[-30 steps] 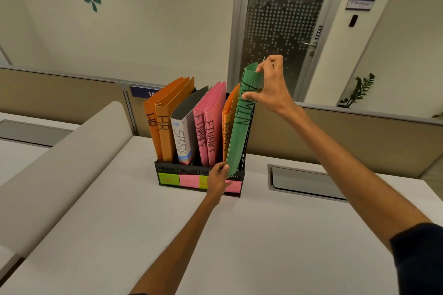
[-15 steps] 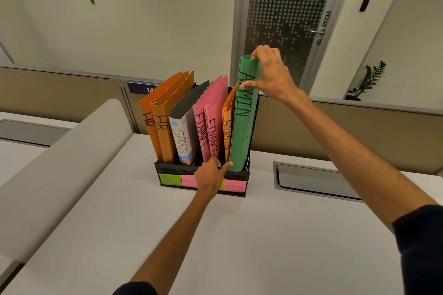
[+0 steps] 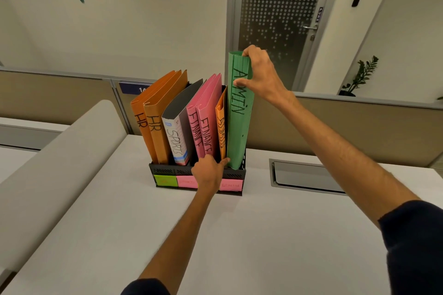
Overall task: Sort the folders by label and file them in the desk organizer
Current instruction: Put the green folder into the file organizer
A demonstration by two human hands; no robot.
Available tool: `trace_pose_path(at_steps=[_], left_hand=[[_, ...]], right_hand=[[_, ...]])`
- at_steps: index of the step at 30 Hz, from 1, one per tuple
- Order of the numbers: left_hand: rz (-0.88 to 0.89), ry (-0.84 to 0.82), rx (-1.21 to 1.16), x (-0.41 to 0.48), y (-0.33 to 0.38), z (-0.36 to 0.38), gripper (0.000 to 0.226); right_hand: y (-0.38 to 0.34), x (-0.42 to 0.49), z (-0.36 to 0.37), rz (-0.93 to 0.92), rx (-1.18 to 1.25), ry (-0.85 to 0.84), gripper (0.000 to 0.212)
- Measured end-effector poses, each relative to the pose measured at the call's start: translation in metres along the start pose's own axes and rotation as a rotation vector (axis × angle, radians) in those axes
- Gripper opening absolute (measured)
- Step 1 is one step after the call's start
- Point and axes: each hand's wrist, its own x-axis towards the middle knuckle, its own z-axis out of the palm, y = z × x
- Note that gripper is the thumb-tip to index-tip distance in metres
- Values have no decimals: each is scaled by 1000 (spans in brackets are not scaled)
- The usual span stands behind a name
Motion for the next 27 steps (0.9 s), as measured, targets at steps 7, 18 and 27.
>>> trace_pose_path(at_steps=[7, 18, 27], left_hand=[[66, -49, 71, -2, 2, -7, 75], [51, -45, 97, 16, 9, -1, 73], [114, -40, 94, 11, 6, 12, 66]], right_hand=[[1, -1, 1, -10, 32, -21, 58], [10, -23, 12, -49, -19, -110, 60], [0, -28, 21, -210, 152, -109, 41]])
